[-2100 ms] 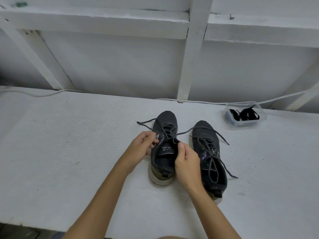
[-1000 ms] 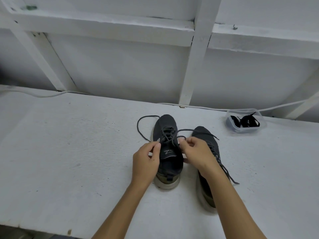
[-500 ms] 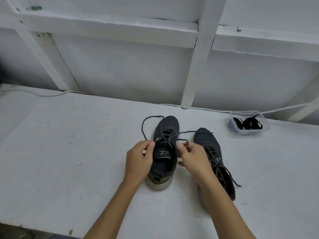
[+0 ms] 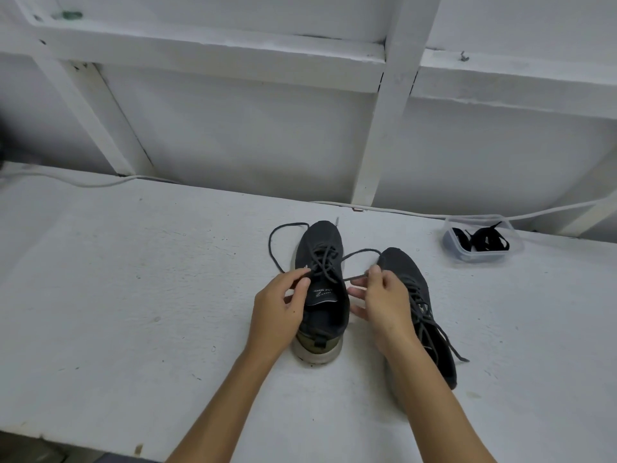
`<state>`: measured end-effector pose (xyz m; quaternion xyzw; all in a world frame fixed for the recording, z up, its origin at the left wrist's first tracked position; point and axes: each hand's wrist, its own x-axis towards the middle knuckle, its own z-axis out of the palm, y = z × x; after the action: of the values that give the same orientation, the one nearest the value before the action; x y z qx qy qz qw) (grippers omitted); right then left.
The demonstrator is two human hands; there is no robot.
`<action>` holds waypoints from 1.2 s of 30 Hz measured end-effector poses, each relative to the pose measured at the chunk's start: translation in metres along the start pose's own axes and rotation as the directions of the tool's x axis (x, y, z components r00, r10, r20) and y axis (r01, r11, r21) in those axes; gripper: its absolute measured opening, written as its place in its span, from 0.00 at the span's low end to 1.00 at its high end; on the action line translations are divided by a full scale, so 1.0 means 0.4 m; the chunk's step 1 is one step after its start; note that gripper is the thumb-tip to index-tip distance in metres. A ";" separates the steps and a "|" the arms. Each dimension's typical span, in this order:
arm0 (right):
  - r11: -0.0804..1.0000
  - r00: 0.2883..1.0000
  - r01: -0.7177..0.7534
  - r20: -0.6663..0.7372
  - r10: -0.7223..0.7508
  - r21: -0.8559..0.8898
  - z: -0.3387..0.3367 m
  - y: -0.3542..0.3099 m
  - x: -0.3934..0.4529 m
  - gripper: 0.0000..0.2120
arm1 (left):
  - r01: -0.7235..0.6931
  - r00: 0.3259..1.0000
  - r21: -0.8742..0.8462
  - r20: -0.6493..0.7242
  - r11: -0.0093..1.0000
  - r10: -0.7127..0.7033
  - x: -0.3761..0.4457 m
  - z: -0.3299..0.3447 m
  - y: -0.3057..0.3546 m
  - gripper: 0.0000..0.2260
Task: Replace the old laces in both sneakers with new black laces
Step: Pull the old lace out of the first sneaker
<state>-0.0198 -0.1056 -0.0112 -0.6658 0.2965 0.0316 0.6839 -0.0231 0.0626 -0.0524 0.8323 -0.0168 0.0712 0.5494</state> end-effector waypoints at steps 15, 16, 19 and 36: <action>0.996 1.000 0.018 -0.010 -0.017 0.091 -0.005 0.007 0.007 0.14 | 0.001 1.000 0.014 -0.029 1.000 0.000 0.008 -0.006 -0.006 0.10; 0.997 0.999 0.028 0.022 -0.029 0.077 -0.003 0.011 0.002 0.15 | -0.004 1.000 0.011 -0.028 1.000 0.004 0.008 -0.005 -0.005 0.10; 0.991 0.977 0.088 0.201 -0.066 -0.104 0.000 0.025 -0.002 0.12 | -0.021 1.000 0.032 -0.003 0.999 0.021 0.009 0.001 0.001 0.10; 0.984 0.968 0.110 0.238 -0.074 -0.142 -0.017 0.006 0.021 0.12 | -0.018 1.000 0.032 0.023 0.999 0.018 0.019 -0.004 -0.009 0.09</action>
<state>-0.0165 -0.1146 -0.0165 -0.7216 0.1801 0.1001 0.6610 -0.0152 0.0659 -0.0540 0.8415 -0.0293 0.0669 0.5352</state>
